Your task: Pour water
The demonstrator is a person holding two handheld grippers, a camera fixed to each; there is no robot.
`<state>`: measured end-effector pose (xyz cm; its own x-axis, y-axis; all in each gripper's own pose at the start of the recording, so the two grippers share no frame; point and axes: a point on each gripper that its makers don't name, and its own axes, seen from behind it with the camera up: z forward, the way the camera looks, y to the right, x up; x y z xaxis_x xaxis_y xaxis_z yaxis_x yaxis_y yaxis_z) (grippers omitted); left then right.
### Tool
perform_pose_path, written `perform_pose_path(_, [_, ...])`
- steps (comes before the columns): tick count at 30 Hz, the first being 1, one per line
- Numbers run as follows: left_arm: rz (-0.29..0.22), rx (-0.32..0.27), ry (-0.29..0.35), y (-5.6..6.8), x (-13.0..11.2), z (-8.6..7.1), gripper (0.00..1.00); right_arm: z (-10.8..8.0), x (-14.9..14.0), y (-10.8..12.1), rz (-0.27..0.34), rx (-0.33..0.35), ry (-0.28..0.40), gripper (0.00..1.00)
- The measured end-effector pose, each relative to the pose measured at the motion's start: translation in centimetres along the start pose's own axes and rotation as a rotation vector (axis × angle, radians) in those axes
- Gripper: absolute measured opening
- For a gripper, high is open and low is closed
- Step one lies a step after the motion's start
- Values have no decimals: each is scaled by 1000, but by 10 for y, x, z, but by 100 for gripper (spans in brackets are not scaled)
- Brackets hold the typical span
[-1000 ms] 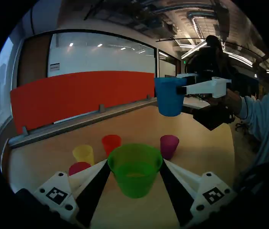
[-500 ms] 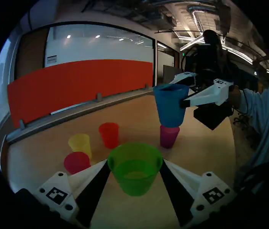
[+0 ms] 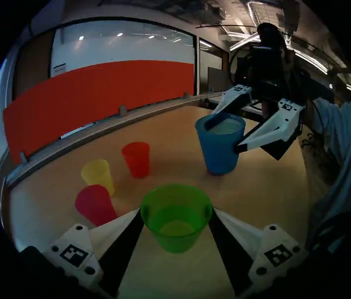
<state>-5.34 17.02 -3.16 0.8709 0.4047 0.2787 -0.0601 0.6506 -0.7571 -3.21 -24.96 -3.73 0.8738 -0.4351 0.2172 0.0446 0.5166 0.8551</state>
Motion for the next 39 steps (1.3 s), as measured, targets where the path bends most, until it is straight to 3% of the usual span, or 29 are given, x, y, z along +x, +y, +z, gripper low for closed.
perform_pose_path(15, [39, -27, -93, 3, -21, 12, 87, 22, -40, -4, -18, 28, -100, 91])
perform_pose_path(30, [37, -55, -121, 3, -33, 22, 87, 37, -69, -9, -71, 40, -169, 91])
perform_pose_path(39, [36, -60, -127, 5, -41, 26, 87, 44, -79, -11, -70, 40, -187, 91])
